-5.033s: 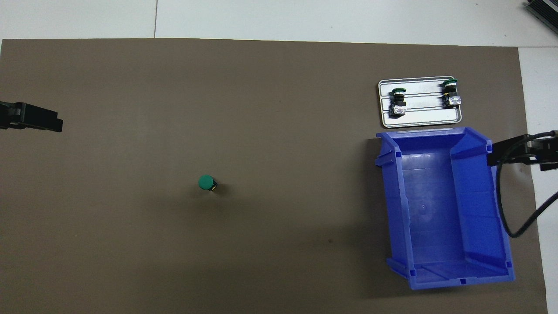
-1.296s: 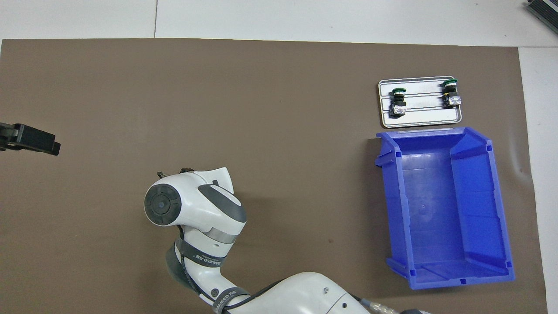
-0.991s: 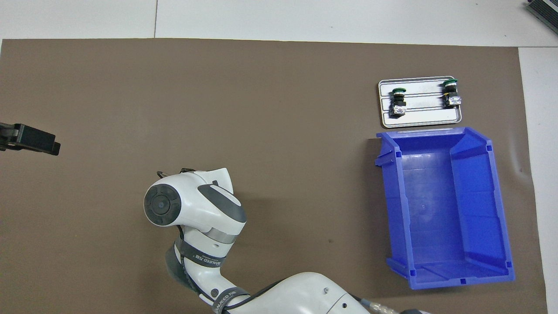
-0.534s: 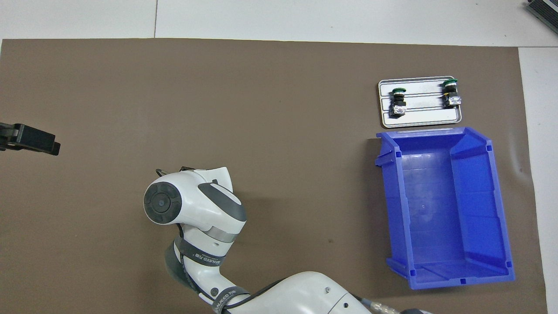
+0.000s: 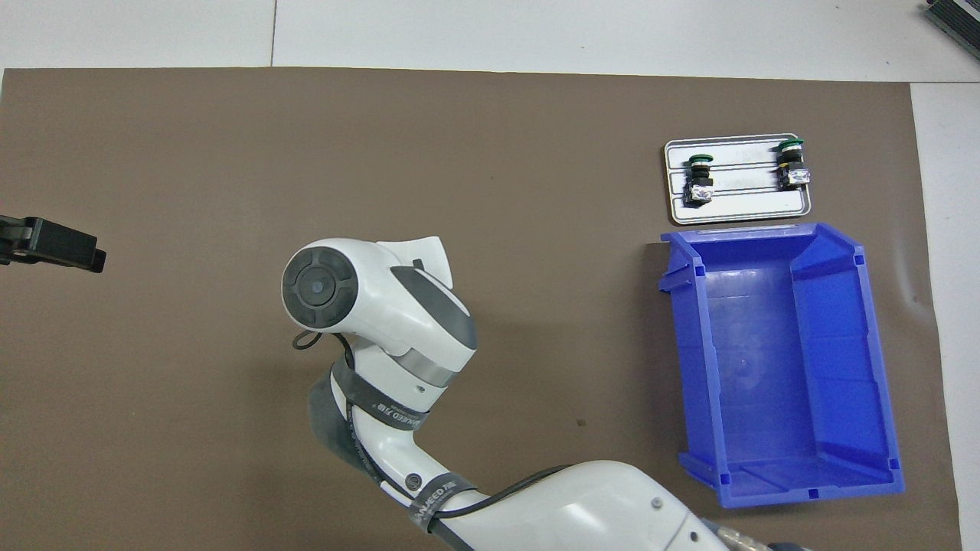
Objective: Place and press button with both arms
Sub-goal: 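Carry the button with the right gripper over the blue bin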
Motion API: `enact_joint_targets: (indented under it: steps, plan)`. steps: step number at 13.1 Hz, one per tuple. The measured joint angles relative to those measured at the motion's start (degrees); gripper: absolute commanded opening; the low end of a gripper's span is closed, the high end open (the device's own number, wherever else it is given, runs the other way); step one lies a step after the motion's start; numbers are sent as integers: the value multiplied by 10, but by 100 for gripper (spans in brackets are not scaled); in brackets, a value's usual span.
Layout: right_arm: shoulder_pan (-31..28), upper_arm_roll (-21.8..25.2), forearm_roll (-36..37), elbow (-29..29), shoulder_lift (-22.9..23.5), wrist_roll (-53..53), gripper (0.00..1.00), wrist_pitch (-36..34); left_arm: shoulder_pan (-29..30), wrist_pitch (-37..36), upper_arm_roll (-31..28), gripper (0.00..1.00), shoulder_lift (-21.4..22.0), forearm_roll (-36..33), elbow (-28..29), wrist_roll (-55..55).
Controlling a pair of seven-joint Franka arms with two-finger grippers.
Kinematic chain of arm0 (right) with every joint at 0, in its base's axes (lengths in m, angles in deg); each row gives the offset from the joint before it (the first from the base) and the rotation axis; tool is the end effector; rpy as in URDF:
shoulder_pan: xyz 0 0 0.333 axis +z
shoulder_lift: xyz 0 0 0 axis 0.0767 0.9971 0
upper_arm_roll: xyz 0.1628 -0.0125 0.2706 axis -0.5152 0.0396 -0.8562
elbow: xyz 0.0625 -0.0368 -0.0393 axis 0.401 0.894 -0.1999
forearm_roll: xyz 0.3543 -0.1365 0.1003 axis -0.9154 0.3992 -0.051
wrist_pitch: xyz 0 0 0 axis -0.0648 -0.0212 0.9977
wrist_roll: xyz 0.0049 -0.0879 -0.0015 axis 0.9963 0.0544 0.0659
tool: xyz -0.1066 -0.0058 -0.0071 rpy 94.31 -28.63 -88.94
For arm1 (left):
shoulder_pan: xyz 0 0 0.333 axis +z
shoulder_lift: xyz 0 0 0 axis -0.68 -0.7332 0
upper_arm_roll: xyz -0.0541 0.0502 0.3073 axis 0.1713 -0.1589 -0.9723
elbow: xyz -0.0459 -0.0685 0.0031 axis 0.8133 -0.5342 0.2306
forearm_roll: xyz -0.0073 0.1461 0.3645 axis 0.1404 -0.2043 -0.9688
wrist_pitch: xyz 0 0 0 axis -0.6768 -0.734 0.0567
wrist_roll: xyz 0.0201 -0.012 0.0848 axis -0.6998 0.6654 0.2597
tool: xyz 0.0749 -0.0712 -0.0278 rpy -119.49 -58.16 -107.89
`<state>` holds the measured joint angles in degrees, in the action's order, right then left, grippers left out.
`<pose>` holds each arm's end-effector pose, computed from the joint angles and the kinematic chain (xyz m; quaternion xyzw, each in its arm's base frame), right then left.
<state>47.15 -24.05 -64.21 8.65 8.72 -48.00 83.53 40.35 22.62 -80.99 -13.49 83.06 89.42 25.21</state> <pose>0.5542 0.5096 0.3939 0.9608 -0.2604 0.0940 0.0147 0.5425 -0.0238 0.6455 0.9966 -0.0775 -0.0230 0.0132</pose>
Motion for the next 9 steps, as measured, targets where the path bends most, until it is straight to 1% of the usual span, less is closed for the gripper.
enact_joint_targets:
  steps: [2, 3, 5, 7, 9]
  plan:
    - [-50, 1, -25, 2, -58, 101, 14, -57, 0, 0, 0, 100, 0, 0, 0, 0]
    - [-79, 2, -41, 4, -89, 150, 13, -86, 0, 0, 0, 100, 0, 0, 0, 0]
    - [-130, 2, -51, 24, -147, 238, 11, -134, 0, 0, 0, 100, 0, 0, 0, 0]
    - [-179, 3, -60, 83, -207, 330, 11, -148, 0, 0, 0, 100, 0, 0, 0, 0]
    - [-240, 3, -76, 162, -273, 429, 10, -148, 0, 0, 0, 100, 0, 0, 0, 0]
